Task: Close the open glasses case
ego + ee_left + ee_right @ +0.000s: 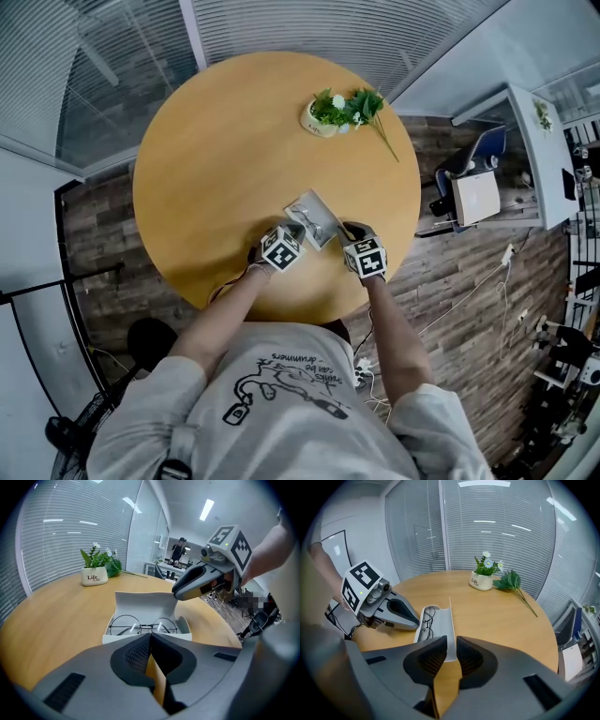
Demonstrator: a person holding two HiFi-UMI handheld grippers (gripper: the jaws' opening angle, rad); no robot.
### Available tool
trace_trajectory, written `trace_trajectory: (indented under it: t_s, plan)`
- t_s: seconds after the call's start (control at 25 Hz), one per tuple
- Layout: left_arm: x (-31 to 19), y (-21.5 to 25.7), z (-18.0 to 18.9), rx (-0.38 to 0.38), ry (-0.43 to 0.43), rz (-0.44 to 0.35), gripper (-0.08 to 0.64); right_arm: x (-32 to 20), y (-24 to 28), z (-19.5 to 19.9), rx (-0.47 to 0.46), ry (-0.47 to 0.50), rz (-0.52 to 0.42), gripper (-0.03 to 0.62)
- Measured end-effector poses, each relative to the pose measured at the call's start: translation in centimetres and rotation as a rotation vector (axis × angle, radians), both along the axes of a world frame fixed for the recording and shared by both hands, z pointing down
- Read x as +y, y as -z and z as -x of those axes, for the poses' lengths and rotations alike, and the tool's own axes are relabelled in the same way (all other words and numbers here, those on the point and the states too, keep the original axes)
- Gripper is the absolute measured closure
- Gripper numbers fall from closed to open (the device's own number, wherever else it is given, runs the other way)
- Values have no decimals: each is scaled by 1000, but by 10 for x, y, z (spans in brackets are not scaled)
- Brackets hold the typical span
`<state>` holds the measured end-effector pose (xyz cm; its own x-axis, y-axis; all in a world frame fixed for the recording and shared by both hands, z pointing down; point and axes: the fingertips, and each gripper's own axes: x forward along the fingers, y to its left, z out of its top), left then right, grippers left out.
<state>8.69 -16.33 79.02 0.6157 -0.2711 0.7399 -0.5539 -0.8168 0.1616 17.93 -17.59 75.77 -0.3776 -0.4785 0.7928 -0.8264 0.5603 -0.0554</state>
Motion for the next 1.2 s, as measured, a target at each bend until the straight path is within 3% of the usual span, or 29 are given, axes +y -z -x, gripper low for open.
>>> trace_trajectory:
  t_s: [0.28, 1.2]
  plan:
    - [1, -3, -1, -9, 13, 21, 541, 2, -3, -3, -11, -2, 16, 568]
    - [1, -3, -1, -57, -31, 46, 541, 4, -3, -2, -46, -30, 16, 568]
